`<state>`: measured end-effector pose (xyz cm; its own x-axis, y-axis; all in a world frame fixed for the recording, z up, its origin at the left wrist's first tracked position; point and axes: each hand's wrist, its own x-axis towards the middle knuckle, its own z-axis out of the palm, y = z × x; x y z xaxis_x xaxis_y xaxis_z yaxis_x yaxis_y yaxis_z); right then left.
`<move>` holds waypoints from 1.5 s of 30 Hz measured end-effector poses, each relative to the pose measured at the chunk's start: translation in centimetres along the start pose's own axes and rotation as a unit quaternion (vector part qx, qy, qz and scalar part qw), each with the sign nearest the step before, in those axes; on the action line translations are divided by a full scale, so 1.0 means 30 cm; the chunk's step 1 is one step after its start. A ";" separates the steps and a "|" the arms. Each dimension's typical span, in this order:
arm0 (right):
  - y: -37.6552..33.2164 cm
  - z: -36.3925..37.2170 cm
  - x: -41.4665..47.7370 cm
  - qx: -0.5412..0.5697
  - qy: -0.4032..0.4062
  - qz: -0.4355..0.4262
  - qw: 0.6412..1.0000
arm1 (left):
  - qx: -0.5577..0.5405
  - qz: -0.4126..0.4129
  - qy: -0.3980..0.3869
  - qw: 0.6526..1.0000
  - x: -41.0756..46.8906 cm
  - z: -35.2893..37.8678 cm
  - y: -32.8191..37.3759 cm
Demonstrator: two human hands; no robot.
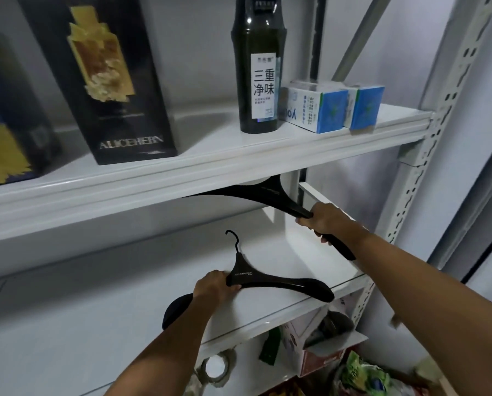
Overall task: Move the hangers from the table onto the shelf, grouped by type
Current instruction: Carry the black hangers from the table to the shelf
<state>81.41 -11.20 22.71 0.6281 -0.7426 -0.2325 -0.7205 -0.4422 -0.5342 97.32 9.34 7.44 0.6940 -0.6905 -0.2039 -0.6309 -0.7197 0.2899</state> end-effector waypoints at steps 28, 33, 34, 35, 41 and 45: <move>0.110 0.093 0.293 -0.182 -0.032 -0.131 0.974 | 0.218 0.231 0.288 0.903 0.081 0.068 0.123; 0.134 0.159 0.255 -0.213 -0.042 -0.149 0.965 | 0.204 0.206 0.375 0.881 0.020 -0.055 0.204; 0.141 0.174 0.250 -0.218 -0.040 -0.152 0.963 | 0.195 0.181 0.377 0.887 0.011 -0.080 0.218; 0.147 0.189 0.245 -0.222 -0.038 -0.156 0.962 | 0.184 0.152 0.362 0.901 0.003 -0.101 0.230; 0.181 0.261 0.226 -0.264 -0.020 -0.190 0.945 | 0.180 -0.024 0.153 0.972 0.014 -0.075 0.193; 0.230 0.309 0.232 -0.278 -0.039 -0.195 0.940 | 0.150 -0.063 0.039 0.986 0.017 0.011 0.141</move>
<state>83.54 -14.75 9.89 0.8807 -0.4390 -0.1778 -0.4586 -0.8842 -0.0885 94.89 5.91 8.25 0.7900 -0.5957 -0.1452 -0.6048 -0.7960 -0.0247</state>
